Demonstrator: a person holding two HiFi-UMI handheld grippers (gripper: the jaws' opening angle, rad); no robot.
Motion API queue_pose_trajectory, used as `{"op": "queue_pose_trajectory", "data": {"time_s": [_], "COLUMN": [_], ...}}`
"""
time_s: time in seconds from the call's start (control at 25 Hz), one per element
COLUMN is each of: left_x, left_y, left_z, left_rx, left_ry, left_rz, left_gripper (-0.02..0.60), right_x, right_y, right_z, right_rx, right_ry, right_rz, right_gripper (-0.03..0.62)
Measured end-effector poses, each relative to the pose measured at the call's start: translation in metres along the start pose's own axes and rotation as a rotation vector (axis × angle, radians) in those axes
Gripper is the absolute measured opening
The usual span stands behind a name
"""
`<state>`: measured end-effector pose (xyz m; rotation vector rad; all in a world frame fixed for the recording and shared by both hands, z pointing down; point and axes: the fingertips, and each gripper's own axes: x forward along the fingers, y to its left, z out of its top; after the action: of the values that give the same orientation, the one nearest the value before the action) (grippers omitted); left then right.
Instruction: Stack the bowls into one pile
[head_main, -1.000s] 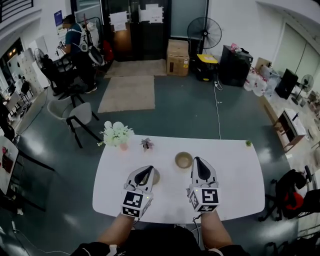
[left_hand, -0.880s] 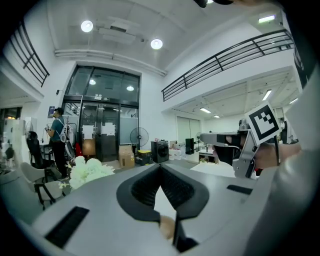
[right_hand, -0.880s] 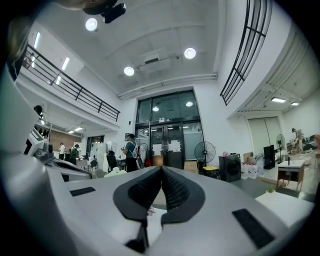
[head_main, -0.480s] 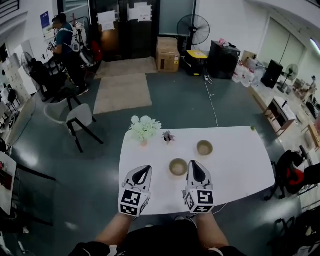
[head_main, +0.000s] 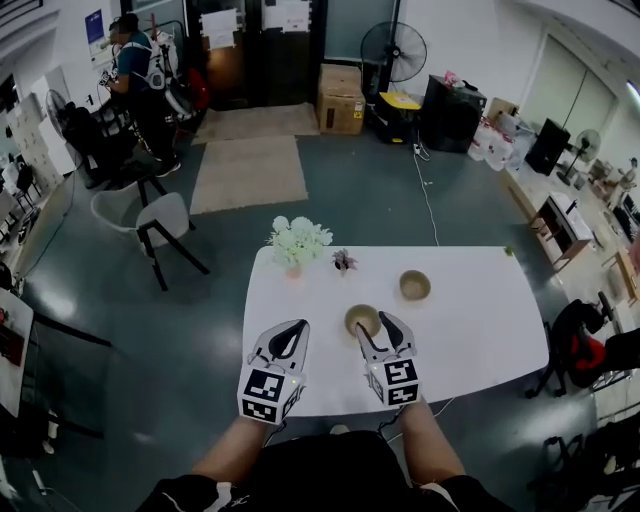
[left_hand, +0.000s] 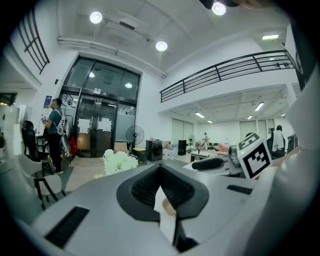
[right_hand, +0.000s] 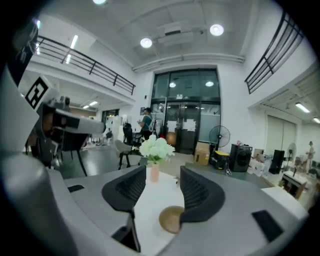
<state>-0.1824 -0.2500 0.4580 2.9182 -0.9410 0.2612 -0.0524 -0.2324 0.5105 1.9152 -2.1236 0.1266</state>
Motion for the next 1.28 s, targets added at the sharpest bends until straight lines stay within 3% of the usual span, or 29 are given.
{"op": "queue_pose_trajectory", "data": {"time_s": [0.32,0.48,0.64,0.92,1.08,1.28], "left_x": [-0.003,-0.009,-0.02,-0.029,-0.028,-0.022], "left_y": [0.003,0.007,0.011,0.014,0.015,0.011], "left_z": [-0.009,-0.018,-0.025,-0.026,-0.029,-0.031], "left_rx": [-0.01,-0.01,-0.015,-0.006,-0.011,-0.014], "left_ry": [0.003,0.023,0.045,0.056,0.063,0.065], "left_rz": [0.071,0.119,0.16,0.209,0.226,0.223], "left_gripper": [0.012,0.012,0.012,0.012,0.012,0.012], "right_x": [0.049,0.069,0.082,0.096,0.097,0.092], "right_y": [0.019,0.01,0.002,-0.005,-0.007,-0.009], "right_z": [-0.124,-0.181,-0.214,-0.24,-0.24,-0.235], "right_rx": [-0.365,-0.575,-0.688,-0.725,-0.762,-0.741], "right_ry": [0.329,0.47,0.55,0.621,0.612,0.586], "right_rz": [0.146,0.167,0.175,0.169,0.152,0.168], "right_gripper": [0.221,0.23,0.23,0.227,0.052,0.041]}}
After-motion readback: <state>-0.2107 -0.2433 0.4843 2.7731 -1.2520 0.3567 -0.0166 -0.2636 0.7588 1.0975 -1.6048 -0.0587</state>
